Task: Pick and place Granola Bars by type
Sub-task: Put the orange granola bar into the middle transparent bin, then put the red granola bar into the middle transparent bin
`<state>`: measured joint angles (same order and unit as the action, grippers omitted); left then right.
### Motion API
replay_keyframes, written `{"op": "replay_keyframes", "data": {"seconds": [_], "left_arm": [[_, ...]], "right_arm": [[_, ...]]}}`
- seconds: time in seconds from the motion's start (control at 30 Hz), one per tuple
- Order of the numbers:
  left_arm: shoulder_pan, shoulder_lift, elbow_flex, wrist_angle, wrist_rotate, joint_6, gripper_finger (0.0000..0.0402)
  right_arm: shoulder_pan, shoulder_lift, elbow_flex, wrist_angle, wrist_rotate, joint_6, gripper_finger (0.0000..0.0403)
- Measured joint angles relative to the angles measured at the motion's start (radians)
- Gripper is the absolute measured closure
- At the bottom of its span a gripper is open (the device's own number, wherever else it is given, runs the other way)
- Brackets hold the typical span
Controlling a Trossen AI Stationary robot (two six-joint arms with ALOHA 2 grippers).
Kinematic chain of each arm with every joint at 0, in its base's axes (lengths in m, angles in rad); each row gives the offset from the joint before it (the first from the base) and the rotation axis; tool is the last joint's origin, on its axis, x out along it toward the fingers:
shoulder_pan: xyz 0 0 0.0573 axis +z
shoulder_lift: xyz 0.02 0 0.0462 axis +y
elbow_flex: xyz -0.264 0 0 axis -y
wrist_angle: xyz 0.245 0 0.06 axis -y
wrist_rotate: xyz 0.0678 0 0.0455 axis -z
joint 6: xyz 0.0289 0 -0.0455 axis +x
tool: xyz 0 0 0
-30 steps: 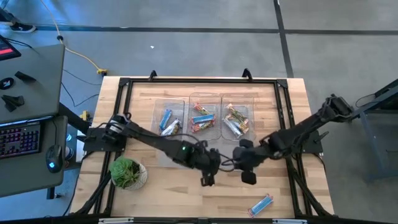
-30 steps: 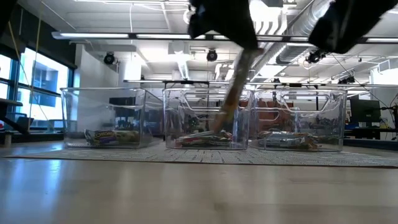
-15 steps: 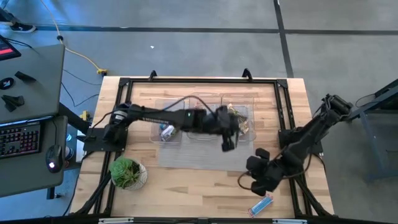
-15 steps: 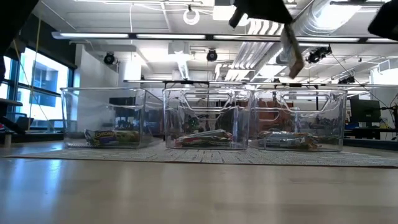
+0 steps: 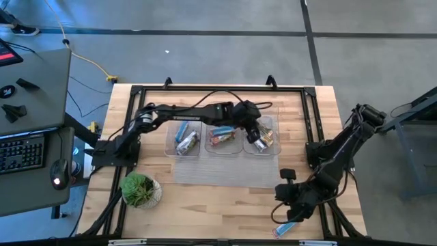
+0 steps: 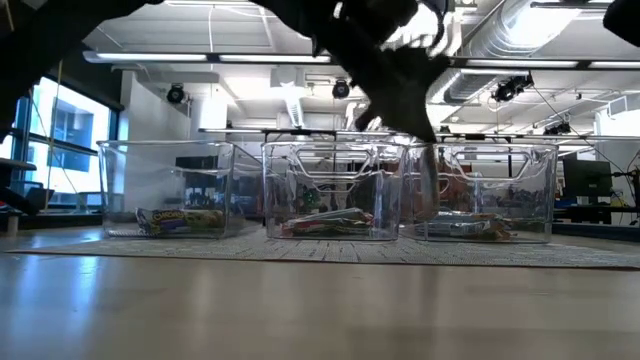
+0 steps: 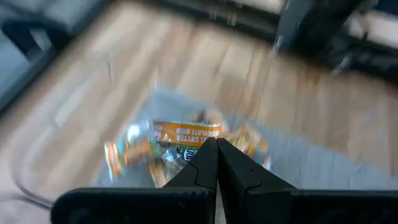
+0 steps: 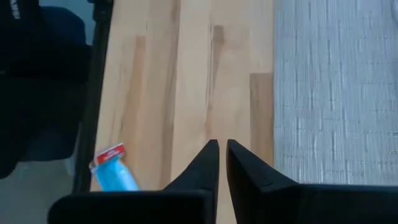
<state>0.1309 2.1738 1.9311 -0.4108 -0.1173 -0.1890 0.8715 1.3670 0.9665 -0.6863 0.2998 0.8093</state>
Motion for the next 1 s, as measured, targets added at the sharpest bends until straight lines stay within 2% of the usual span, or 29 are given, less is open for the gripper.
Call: {"op": "replay_keyframes", "data": {"seconds": [0.1,0.3,0.5,0.67,0.83,1.0], "left_arm": [[0.015,0.031,-0.003,-0.011,0.025,-0.025,0.0401],[0.012,0.036,-0.001,-0.008,-0.015,-0.018,0.0401],[0.013,0.036,-0.001,-0.007,0.000,0.007,0.0389],[0.013,0.041,0.001,-0.005,0.001,0.008,0.0349],[0.013,0.045,0.000,0.002,-0.002,-0.002,0.0303],[0.013,0.041,0.000,0.012,-0.019,-0.003,0.0280]], "right_arm": [[0.000,0.025,0.001,0.004,0.017,0.000,0.0377],[0.000,0.130,0.001,0.015,0.021,-0.019,0.0318],[0.012,0.231,0.001,0.075,-0.107,-0.076,0.0268],[0.046,0.256,0.001,0.196,-0.157,-0.117,0.0257],[0.117,0.256,0.001,0.246,-0.202,-0.055,0.0257],[0.207,0.260,0.001,0.251,-0.102,-0.002,0.0250]]}}
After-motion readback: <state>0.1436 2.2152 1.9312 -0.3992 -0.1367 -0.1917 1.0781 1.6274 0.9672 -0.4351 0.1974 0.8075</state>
